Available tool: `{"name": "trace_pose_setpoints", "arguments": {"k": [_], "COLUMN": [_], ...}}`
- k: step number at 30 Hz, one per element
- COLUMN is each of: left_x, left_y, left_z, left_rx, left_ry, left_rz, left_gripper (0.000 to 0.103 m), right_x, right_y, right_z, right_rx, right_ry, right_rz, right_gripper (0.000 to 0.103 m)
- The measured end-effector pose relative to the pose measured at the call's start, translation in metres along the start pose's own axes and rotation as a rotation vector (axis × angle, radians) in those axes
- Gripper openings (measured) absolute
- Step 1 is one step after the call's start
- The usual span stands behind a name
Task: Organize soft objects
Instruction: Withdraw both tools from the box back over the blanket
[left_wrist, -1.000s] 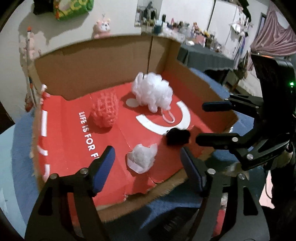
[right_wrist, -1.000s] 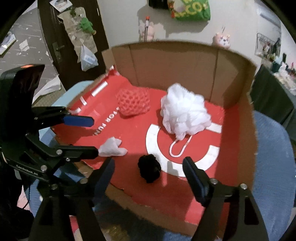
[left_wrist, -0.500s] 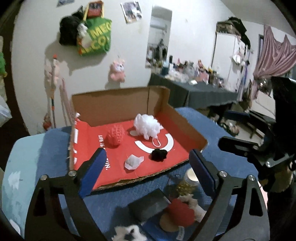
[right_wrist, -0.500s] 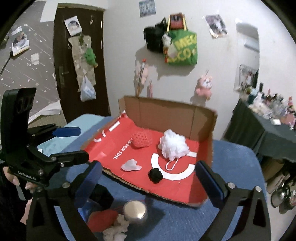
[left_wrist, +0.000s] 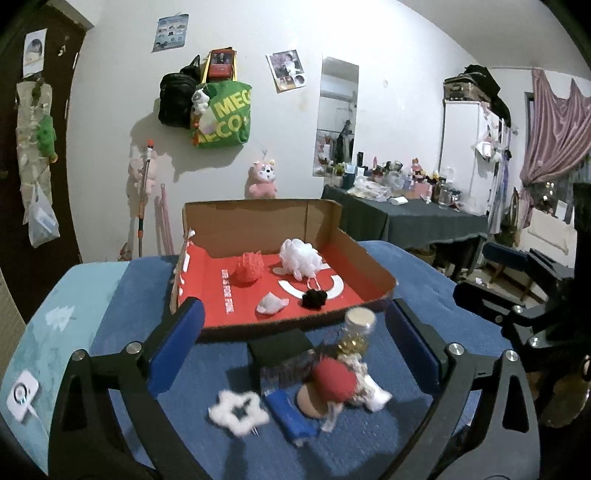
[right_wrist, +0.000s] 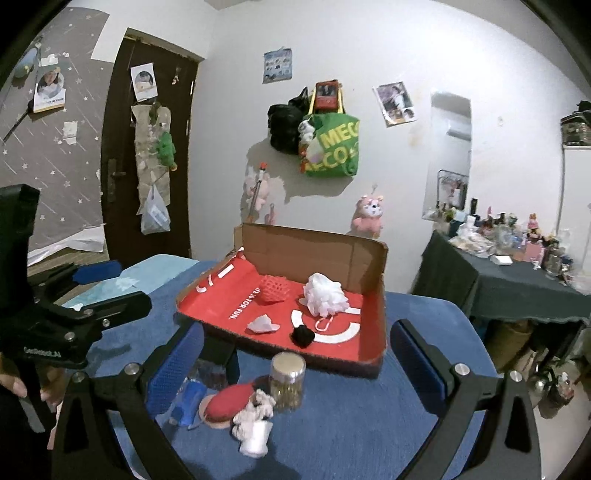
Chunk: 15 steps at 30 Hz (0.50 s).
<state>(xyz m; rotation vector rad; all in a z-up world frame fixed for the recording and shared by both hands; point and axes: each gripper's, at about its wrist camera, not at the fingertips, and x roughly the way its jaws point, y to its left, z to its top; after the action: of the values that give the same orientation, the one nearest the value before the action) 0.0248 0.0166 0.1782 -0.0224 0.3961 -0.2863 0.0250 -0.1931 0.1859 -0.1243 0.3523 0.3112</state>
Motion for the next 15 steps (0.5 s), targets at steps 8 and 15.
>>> {"name": "trace_pose_setpoints", "arguments": {"k": [8, 15], "left_x": [-0.009, 0.013], "left_y": [-0.007, -0.005], "left_z": [-0.04, -0.079], "left_rx": [-0.018, -0.043], "left_ry": [0.014, 0.102], "left_rz": [0.03, 0.053], "left_gripper": [0.1, 0.1], "right_x": [-0.01, 0.001], "right_y": [0.005, 0.008], "right_z": [-0.045, -0.081], "right_rx": [0.066, 0.085], "right_ry": [0.018, 0.056], "right_rz": [-0.026, -0.077], "right_gripper": [0.103, 0.103]}}
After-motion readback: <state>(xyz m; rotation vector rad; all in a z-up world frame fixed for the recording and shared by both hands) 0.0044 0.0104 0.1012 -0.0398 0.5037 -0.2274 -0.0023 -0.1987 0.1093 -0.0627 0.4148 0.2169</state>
